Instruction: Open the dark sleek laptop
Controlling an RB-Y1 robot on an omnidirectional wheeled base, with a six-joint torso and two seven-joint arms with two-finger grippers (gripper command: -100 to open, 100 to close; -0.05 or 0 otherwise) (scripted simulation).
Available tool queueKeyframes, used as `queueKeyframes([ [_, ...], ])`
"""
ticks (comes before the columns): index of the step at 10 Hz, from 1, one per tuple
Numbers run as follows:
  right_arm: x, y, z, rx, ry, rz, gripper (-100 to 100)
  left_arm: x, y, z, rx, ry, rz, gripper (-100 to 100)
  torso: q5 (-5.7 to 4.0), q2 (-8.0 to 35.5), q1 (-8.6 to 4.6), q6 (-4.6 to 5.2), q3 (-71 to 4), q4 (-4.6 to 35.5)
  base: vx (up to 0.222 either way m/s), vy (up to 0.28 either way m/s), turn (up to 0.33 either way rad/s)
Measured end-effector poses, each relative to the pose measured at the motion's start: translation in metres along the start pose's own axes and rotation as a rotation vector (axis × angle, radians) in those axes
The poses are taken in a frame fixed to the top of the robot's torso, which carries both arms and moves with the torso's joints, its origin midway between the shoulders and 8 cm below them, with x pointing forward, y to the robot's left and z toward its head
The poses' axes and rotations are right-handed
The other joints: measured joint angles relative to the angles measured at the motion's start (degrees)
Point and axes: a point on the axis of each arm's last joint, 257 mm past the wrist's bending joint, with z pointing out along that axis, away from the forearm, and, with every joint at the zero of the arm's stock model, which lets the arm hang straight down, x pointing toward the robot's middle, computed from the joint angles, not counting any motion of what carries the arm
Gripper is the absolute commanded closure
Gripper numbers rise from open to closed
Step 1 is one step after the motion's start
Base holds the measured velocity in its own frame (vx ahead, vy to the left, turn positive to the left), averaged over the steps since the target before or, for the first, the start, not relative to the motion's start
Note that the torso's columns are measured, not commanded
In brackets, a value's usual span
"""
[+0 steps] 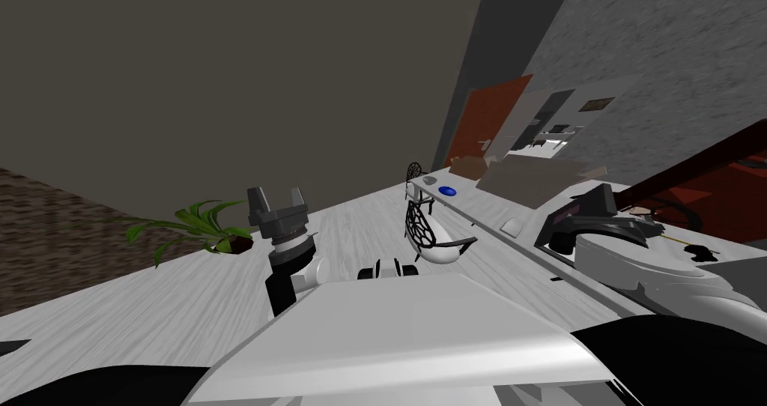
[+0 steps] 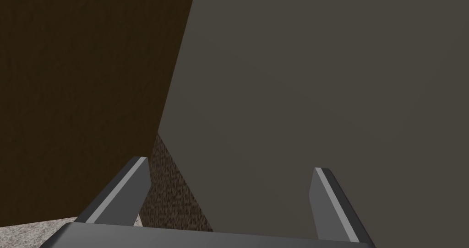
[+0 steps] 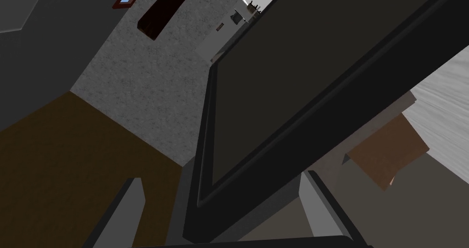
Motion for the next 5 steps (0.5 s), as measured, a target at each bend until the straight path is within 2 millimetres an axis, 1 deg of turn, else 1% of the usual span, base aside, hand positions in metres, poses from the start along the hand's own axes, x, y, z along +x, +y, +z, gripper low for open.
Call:
queueKeyframes([
  [2, -0.003, -0.007, 0.011, 0.025, 0.004, 0.017, -100, 0.0, 0.0, 0.0, 0.0, 0.0, 0.0, 0, -0.04, -0.1, -0.13, 0.0, -0.1, 0.0, -0.01, 0.01, -0.021],
  [4, -0.006, 0.003, 0.019, 0.008, -0.012, 0.001, -100, 0.0, 0.0, 0.0, 0.0, 0.0, 0.0, 0, -0.01, 0.0, -0.03, -0.01, 0.0, 0.0, -0.021, 0.029, -0.013],
  [5, -0.008, 0.001, 0.025, 0.019, -0.01, 0.011, -100, 0.0, 0.0, 0.0, 0.0, 0.0, 0.0, 0, -0.01, -0.1, -0.06, -0.01, 0.0, 0.0, -0.033, 0.041, -0.037],
])
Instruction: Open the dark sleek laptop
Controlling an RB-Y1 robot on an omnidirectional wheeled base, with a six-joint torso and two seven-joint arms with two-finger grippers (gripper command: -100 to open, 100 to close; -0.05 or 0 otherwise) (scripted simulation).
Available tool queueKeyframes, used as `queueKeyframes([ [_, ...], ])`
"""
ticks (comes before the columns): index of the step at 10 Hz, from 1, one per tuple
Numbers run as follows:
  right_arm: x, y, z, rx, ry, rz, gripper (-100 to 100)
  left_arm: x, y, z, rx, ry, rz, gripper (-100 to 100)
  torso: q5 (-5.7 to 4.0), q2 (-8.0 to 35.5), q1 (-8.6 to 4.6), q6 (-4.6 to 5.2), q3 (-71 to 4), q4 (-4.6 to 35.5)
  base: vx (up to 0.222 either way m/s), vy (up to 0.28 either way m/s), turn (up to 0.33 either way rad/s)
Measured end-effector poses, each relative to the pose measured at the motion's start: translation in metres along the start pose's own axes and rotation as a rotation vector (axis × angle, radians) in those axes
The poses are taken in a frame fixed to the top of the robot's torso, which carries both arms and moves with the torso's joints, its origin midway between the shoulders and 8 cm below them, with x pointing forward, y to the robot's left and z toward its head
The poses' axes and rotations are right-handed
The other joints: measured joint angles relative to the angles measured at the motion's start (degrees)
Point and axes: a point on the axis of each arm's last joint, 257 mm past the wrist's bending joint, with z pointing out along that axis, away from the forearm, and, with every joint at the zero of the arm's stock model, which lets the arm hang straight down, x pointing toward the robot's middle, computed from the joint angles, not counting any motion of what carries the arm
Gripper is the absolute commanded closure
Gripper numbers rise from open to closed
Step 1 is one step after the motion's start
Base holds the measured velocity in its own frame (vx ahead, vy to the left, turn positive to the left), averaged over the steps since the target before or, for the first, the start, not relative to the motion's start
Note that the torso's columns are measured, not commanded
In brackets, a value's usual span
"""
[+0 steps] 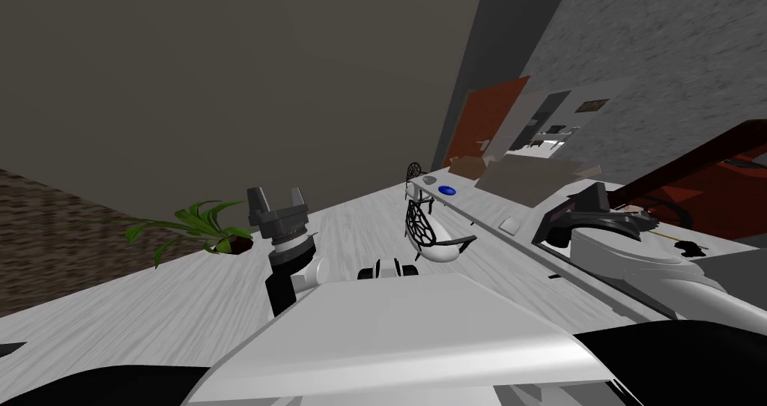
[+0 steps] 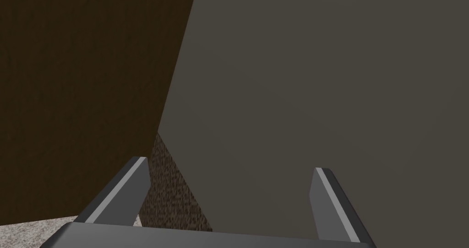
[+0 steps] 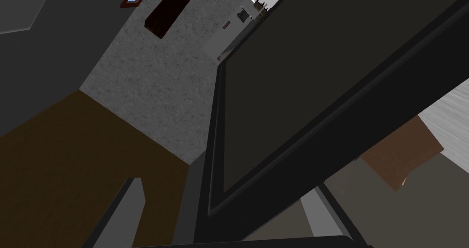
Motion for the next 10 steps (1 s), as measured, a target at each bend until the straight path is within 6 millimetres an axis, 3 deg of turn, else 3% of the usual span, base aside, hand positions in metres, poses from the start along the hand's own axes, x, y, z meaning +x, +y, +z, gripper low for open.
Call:
queueKeyframes([
  [3, -0.007, 0.01, 0.011, -0.018, -0.016, -0.009, -100, 0.0, 0.0, 0.0, 0.0, 0.0, 0.0, 0, -0.02, 0.0, -0.07, 0.0, 0.0, 0.0, -0.014, 0.021, -0.009],
  [5, -0.007, 0.003, 0.019, 0.009, -0.005, 0.007, -100, 0.0, 0.0, 0.0, 0.0, 0.0, 0.0, 0, -0.05, 0.0, -0.1, 0.02, 0.0, 0.0, -0.009, 0.01, -0.02],
  [7, -0.012, 0.015, 0.024, -0.019, -0.019, -0.014, -100, 0.0, 0.0, 0.0, 0.0, 0.0, 0.0, 0, 0.02, 0.1, 0.09, 0.0, 0.0, 0.0, -0.022, 0.029, -0.014],
  [9, -0.014, 0.011, 0.033, -0.003, -0.009, 0.002, -100, 0.0, 0.0, 0.0, 0.0, 0.0, 0.0, 0, -0.03, 0.0, -0.07, 0.01, 0.0, 0.0, -0.015, 0.015, -0.017],
  [10, -0.016, 0.018, 0.035, -0.018, -0.015, -0.013, -100, 0.0, 0.0, 0.0, 0.0, 0.0, 0.0, 0, -0.03, 0.0, -0.01, 0.02, 0.0, 0.0, -0.03, 0.037, -0.029],
])
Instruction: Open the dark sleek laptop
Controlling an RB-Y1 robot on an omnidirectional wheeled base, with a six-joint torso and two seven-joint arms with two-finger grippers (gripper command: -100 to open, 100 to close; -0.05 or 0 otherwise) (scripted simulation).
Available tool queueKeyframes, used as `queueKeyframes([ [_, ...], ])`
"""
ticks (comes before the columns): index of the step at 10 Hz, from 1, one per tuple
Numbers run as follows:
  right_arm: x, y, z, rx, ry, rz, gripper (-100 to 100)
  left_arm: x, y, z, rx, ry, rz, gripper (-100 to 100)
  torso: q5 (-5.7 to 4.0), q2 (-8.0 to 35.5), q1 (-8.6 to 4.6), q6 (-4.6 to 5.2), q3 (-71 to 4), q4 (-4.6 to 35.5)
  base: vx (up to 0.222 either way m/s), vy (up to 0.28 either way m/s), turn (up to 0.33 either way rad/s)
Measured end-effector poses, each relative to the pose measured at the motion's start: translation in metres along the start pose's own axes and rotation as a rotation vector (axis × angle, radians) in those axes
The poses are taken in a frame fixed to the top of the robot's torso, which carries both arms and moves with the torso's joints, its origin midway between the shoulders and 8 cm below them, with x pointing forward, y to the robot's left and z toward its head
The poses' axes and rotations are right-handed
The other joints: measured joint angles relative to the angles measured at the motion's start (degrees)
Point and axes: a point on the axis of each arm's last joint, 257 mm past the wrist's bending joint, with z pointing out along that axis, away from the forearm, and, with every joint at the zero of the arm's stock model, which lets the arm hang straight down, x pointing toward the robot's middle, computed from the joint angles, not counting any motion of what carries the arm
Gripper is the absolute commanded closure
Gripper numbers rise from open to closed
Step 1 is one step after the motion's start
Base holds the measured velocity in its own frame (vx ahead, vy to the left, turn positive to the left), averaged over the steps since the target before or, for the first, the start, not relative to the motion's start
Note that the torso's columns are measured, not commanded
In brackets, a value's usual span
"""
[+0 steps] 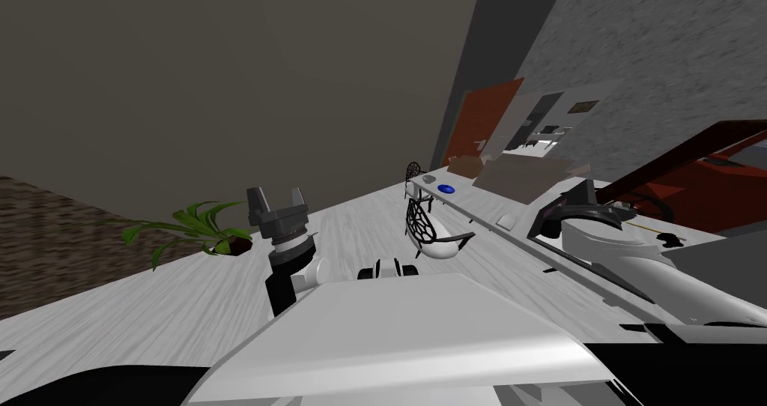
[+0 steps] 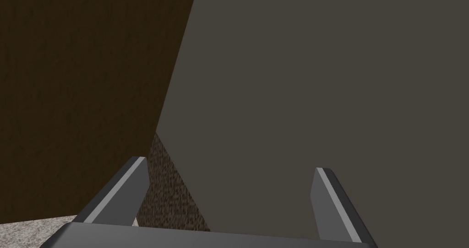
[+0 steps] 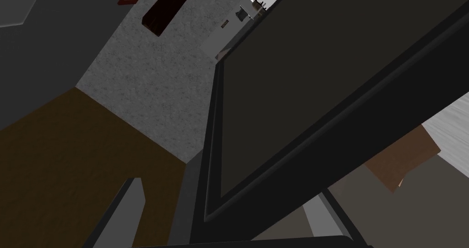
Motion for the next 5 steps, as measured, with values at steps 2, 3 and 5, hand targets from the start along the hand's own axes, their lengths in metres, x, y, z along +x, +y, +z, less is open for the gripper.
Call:
queueKeyframes([
  [2, -0.004, 0.007, 0.004, -0.014, -0.003, 0.001, -100, 0.0, 0.0, 0.0, 0.0, 0.0, 0.0, 0, 0.03, 0.0, -0.01, -0.02, 0.0, 0.0, -0.007, 0.01, 0.0],
  [3, -0.007, 0.005, 0.008, -0.004, 0.001, 0.012, -100, 0.0, 0.0, 0.0, 0.0, 0.0, 0.0, 0, 0.01, -0.1, -0.06, -0.02, 0.0, 0.0, 0.0, 0.0, 0.0],
  [5, -0.004, 0.009, 0.012, -0.01, 0.005, -0.006, -100, 0.0, 0.0, 0.0, 0.0, 0.0, 0.0, 0, 0.01, 0.0, 0.02, -0.01, 0.0, 0.0, -0.02, 0.028, -0.037],
])
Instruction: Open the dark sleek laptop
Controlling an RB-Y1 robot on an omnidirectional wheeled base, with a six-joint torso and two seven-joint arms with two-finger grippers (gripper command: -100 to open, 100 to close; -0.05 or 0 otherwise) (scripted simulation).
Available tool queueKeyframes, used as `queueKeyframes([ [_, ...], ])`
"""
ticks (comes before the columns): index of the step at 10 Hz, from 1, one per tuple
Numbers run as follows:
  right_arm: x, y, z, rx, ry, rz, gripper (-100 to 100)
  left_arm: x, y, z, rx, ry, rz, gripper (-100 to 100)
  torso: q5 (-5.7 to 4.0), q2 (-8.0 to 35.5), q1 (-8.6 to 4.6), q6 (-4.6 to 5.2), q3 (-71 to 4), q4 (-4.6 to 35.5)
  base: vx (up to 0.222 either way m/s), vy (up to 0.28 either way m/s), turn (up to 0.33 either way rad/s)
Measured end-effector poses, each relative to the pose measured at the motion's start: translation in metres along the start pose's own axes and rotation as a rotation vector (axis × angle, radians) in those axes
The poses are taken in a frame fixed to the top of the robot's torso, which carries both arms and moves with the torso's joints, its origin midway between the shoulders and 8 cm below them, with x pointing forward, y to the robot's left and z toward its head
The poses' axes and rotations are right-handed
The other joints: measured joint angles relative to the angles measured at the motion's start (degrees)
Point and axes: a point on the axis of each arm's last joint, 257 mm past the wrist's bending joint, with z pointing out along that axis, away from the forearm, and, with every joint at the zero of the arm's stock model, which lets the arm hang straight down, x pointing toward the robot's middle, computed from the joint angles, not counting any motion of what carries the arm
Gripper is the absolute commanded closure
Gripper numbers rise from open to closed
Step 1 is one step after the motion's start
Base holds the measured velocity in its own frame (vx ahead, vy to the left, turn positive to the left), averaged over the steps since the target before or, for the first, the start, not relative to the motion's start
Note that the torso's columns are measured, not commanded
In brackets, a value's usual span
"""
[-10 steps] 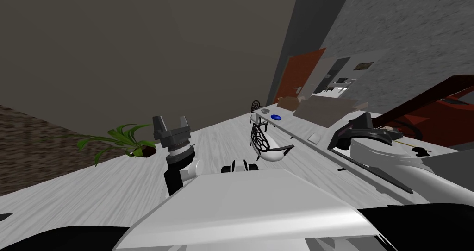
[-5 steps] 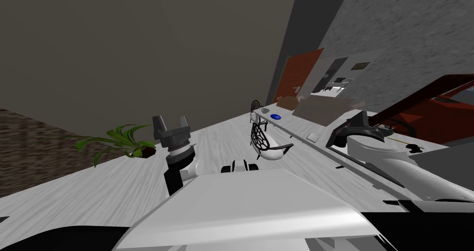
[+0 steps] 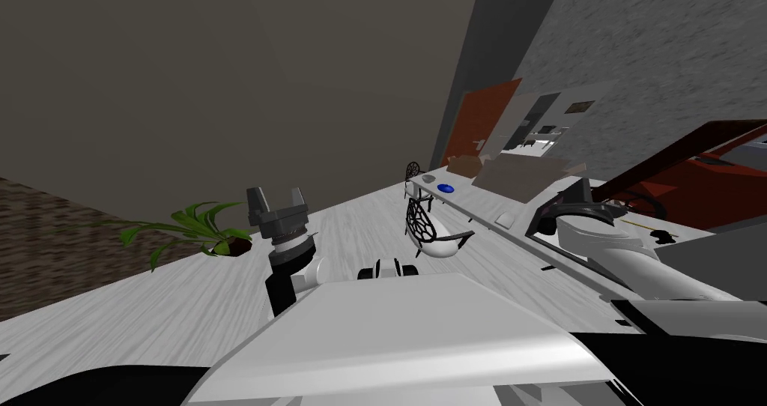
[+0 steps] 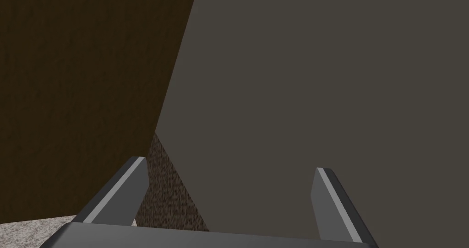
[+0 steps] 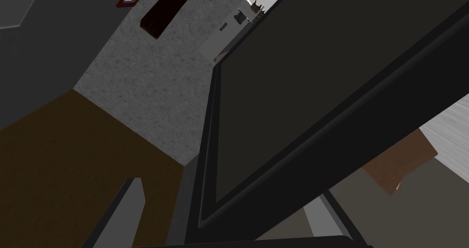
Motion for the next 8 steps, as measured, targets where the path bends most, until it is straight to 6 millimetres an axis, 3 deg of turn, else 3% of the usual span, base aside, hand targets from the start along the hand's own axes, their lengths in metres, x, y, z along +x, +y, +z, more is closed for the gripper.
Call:
queueKeyframes([
  [3, -0.005, 0.001, 0.009, -0.003, 0.012, 0.013, -100, 0.0, 0.0, 0.0, 0.0, 0.0, 0.0, 0, 0.0, 0.0, -0.07, 0.0, 0.0, 0.0, -0.019, 0.019, -0.01],
  [5, -0.011, 0.016, 0.012, -0.039, 0.004, -0.008, -100, 0.0, 0.0, 0.0, 0.0, 0.0, 0.0, 0, 0.02, 0.0, 0.0, -0.01, 0.0, 0.0, -0.021, 0.026, -0.014],
  [8, -0.009, 0.009, 0.018, -0.02, 0.03, 0.01, -100, 0.0, 0.0, 0.0, 0.0, 0.0, 0.0, 0, -0.01, -0.1, -0.09, 0.0, 0.0, 0.0, -0.008, 0.009, -0.012],
])
